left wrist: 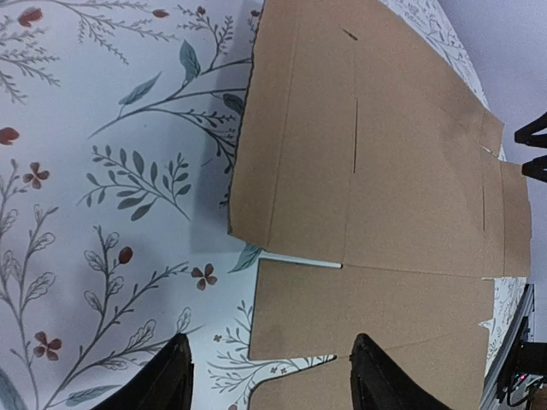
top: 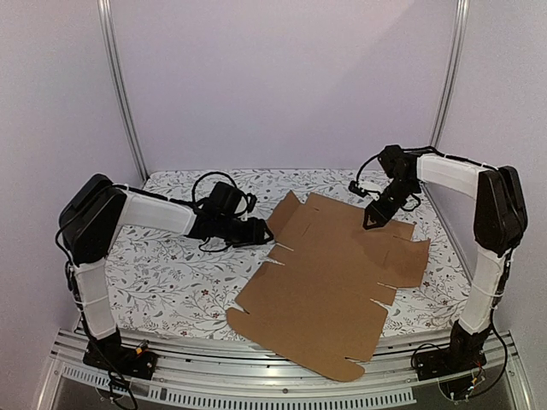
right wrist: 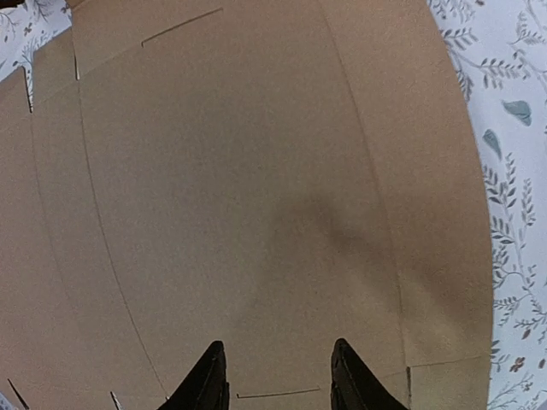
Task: Fold the paper box
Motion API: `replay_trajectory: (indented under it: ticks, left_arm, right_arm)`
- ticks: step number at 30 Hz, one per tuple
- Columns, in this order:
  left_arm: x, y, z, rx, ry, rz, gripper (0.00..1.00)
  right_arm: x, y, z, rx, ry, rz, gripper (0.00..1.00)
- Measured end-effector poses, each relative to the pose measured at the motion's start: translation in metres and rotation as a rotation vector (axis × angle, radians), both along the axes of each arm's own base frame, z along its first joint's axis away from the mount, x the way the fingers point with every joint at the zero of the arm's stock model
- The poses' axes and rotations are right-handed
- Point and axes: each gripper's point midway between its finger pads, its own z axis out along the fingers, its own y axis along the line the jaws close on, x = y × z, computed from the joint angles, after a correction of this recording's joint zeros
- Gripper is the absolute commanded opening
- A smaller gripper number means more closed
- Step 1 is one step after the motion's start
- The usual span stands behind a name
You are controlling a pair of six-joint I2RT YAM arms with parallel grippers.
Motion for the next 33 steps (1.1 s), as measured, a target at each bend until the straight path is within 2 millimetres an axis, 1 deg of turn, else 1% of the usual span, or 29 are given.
replay_trajectory:
  ticks: [2,4,5,8,11,15,19,23,27,29,31,33]
  left_arm:
    - [0.001,-0.005,-0.004,0.001,0.030,-0.009,0.64]
    - [-0.001,-0.007,-0.009,0.004,0.054,-0.015,0.66]
    - [-0.003,-0.007,-0.012,0.009,0.068,-0.019,0.66]
    - [-0.008,-0.007,-0.022,0.022,0.118,-0.028,0.67]
    - [-0.008,-0.011,-0.031,0.026,0.155,-0.032,0.66]
    - [-0.007,-0.018,-0.030,0.005,0.175,-0.041,0.64]
    - [-0.009,-0.019,-0.030,-0.003,0.186,-0.039,0.65]
    - [-0.005,-0.013,-0.030,0.036,0.135,-0.011,0.67]
    - [0.009,-0.007,-0.024,0.121,0.054,-0.006,0.68]
    - [0.026,-0.013,-0.010,0.144,0.002,-0.016,0.67]
    - [0.044,-0.024,0.006,0.142,-0.055,-0.026,0.62]
    - [0.060,-0.032,0.017,0.136,-0.100,-0.033,0.54]
  right_arm:
    - [-0.006,0.000,-0.030,-0.018,0.075,0.001,0.39]
    - [-0.011,-0.002,-0.046,-0.030,0.116,0.000,0.39]
    - [-0.013,-0.003,-0.050,-0.034,0.128,0.000,0.38]
    - [-0.014,-0.003,-0.054,-0.036,0.140,-0.004,0.38]
    - [-0.014,-0.003,-0.060,-0.038,0.154,-0.014,0.39]
    - [-0.018,-0.004,-0.075,-0.049,0.194,-0.017,0.40]
    - [-0.024,-0.005,-0.090,-0.057,0.237,-0.018,0.41]
    - [-0.025,-0.003,-0.091,-0.050,0.243,-0.018,0.42]
    - [-0.025,-0.002,-0.091,-0.041,0.245,-0.016,0.43]
    - [-0.025,-0.002,-0.091,-0.038,0.247,-0.015,0.43]
    - [-0.026,-0.001,-0.091,-0.036,0.247,-0.014,0.43]
    - [-0.026,-0.001,-0.090,-0.033,0.249,-0.014,0.43]
